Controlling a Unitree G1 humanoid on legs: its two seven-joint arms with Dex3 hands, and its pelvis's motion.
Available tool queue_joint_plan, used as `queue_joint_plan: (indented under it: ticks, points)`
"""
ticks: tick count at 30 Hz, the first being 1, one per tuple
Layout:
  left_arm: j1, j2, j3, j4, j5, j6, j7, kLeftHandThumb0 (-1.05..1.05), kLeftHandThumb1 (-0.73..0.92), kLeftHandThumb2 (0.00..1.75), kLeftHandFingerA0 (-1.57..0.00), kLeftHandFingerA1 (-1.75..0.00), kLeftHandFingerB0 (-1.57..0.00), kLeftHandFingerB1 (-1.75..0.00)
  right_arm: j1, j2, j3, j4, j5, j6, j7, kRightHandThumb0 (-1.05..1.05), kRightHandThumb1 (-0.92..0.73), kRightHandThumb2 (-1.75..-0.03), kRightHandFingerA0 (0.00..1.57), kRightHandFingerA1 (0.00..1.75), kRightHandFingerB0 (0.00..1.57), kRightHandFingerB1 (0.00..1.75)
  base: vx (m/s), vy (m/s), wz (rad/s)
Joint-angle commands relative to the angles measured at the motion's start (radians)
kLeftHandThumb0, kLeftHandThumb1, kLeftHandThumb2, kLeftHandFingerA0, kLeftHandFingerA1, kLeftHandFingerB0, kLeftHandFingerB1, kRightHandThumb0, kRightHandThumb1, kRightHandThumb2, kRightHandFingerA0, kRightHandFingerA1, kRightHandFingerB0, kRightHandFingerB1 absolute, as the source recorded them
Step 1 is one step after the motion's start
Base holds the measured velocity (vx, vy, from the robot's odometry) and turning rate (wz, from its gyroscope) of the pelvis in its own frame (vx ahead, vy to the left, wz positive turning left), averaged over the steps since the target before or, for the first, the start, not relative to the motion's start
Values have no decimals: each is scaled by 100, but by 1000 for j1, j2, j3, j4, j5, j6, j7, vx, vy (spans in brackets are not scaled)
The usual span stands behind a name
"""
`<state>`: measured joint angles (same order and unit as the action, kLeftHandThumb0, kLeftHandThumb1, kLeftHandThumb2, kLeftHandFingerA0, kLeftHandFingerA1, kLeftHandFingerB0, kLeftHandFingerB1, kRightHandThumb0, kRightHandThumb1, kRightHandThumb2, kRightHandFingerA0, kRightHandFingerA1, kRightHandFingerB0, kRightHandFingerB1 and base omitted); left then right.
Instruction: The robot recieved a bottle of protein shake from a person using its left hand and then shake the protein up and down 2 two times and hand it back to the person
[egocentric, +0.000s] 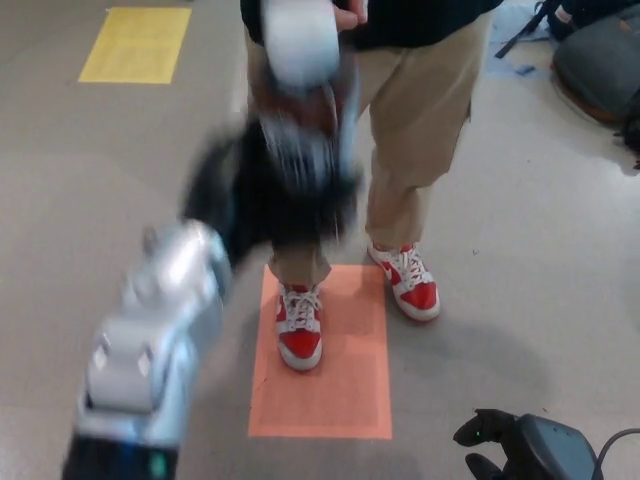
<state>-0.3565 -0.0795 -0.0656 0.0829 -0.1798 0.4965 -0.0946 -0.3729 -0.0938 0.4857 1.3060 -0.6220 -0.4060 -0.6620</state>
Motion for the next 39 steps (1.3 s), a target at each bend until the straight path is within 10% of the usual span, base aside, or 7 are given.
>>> queue_joint_plan:
  ticks: [1,39]
  points:
    - [28,20,-31,75,34,-29,-24,-19,77,74,-87,-160,-68,-112,-4,-11,-12,7,6,8,-1,-42,-69,-82,96,81,81,52,0,0,0]
    - [-493,108,22,475,120,-93,6,-20,80,73,-84,-160,-64,-127,-8,-13,-4,6,-1,9,7,-40,-71,-77,98,79,81,50,0,0,0]
